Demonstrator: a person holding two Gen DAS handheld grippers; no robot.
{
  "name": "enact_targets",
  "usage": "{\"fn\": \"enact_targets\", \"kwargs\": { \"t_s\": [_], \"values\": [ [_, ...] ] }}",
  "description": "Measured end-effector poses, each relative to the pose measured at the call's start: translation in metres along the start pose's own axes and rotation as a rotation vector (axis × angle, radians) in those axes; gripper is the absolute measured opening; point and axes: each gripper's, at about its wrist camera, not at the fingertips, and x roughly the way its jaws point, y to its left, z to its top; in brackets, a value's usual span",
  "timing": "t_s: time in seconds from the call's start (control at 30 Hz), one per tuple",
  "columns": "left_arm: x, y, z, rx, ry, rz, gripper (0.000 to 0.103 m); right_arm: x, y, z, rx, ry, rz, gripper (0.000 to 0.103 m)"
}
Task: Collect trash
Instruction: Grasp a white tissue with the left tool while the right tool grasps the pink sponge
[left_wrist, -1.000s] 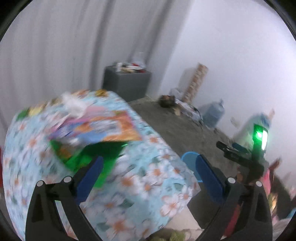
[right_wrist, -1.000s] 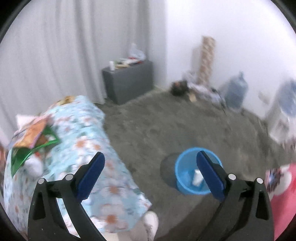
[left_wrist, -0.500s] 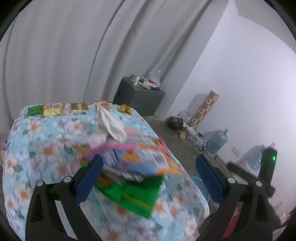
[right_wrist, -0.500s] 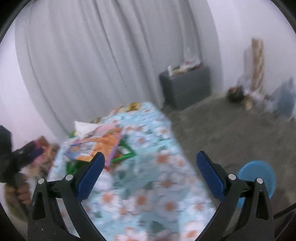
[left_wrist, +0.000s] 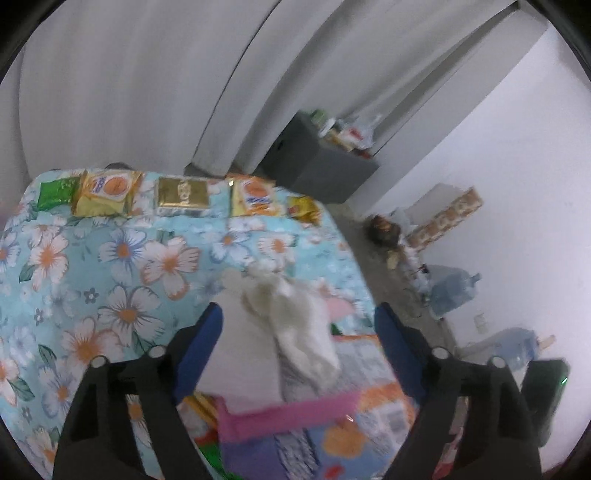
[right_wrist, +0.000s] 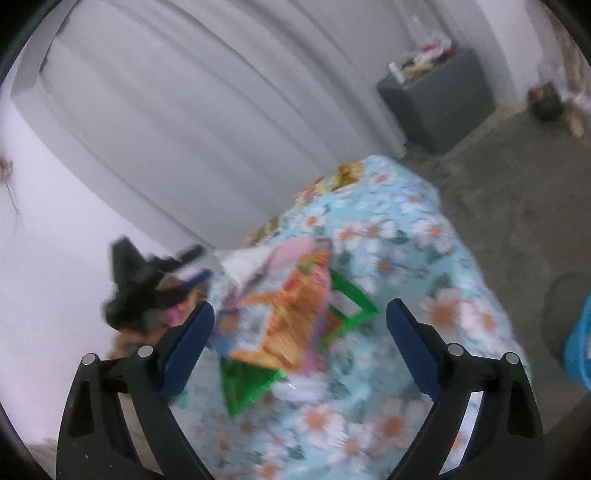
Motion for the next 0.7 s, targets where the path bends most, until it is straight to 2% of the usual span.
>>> {"fn": "enact_targets", "kwargs": {
  "t_s": [0.07, 0.2, 0.3, 0.37, 0.47, 0.57, 0.7],
  "values": [
    [0.011, 0.004, 0.003, -0.004, 0.027, 0.018, 0.071, 0.013, -0.001, 0.019, 0.027, 0.041, 0.026, 0.084],
    [0.022, 0.011, 0.004, -0.017, 0.059, 0.022, 0.056, 0.057, -0.002, 0.056, 0.11, 0.178, 0.097, 0.077],
    [0.028, 0.016, 0.005, -0.028, 0.073, 0.009, 0.043, 0.092, -0.003, 0.074, 0.144, 0.277, 0.092, 0.073],
    [0.03, 0.02, 0.005, -0.032, 0.076, -0.001, 0.03, 0.112, -0.006, 0.079, 0.168, 0.335, 0.09, 0.069],
    [0.032, 0.022, 0.007, -0.029, 0.078, -0.008, 0.017, 0.145, -0.016, 0.085, 0.207, 0.418, 0.052, 0.064],
    [0.031, 0.023, 0.008, -0.026, 0.069, -0.016, 0.01, 0.172, -0.027, 0.086, 0.245, 0.498, 0.026, 0.06],
    [0.025, 0.025, 0.01, -0.032, 0.027, -0.03, 0.009, 0.197, -0.038, 0.086, 0.3, 0.563, 0.029, 0.055]
  ]
}}
